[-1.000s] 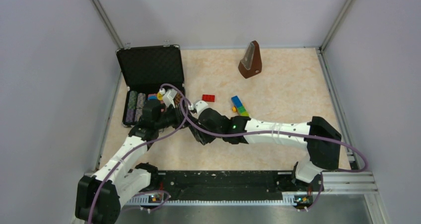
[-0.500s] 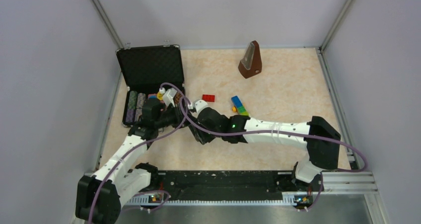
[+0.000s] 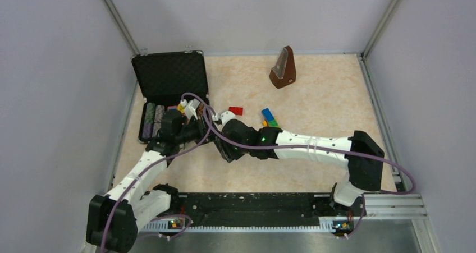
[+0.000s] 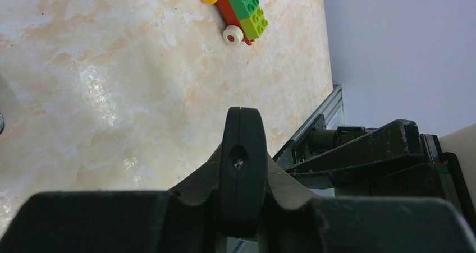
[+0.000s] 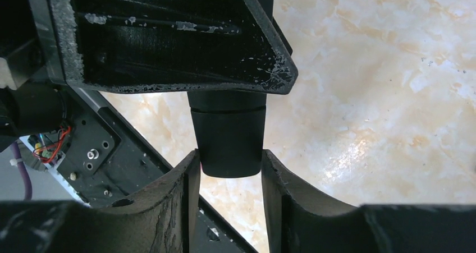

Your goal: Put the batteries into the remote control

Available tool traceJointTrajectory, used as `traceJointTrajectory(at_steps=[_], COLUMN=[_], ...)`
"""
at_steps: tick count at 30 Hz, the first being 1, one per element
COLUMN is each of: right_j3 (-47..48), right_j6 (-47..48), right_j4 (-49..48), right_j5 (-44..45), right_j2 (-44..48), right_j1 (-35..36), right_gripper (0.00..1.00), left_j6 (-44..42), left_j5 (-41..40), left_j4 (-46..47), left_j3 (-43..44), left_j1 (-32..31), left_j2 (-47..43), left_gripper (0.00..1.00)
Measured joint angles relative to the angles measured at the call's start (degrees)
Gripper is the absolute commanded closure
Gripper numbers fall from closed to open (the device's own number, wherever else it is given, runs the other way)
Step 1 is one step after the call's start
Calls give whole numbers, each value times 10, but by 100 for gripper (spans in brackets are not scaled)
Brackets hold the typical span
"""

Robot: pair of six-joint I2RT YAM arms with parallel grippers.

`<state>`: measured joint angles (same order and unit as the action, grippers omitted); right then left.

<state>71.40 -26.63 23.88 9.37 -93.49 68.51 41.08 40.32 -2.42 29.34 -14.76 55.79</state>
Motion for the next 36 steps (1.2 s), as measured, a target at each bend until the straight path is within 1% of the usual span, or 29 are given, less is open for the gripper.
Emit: traceJointTrajectory(at_steps=[6, 12, 17, 22, 24, 31, 36], right_j3=[23, 49, 64, 76, 82, 81, 42], right_j6=[-6, -15, -20, -22, -22, -35, -78], right_j4=[26, 31, 49, 61, 63, 71, 47], right_j5=[-2, -9, -12, -10, -10, -31, -53], right_j2=[-1, -14, -16, -16, -15, 22, 104], right_j1=[-3, -12, -17, -22, -23, -39, -54], right_gripper=[55, 49, 38, 21, 16, 11, 11], left_j6=[26, 59, 75, 86, 88, 113, 135], left_j5=[14, 53, 66, 70, 70, 69, 61], left_j4=[7, 16, 17, 18, 18, 25, 33], left_j3=[6, 19, 23, 26, 27, 42, 55], left_j1=[0, -3, -3, -4, -4, -3, -2], left_j2=[0, 0, 0, 4, 8, 19, 20], left_gripper=[100, 100, 100, 100, 100, 100, 100])
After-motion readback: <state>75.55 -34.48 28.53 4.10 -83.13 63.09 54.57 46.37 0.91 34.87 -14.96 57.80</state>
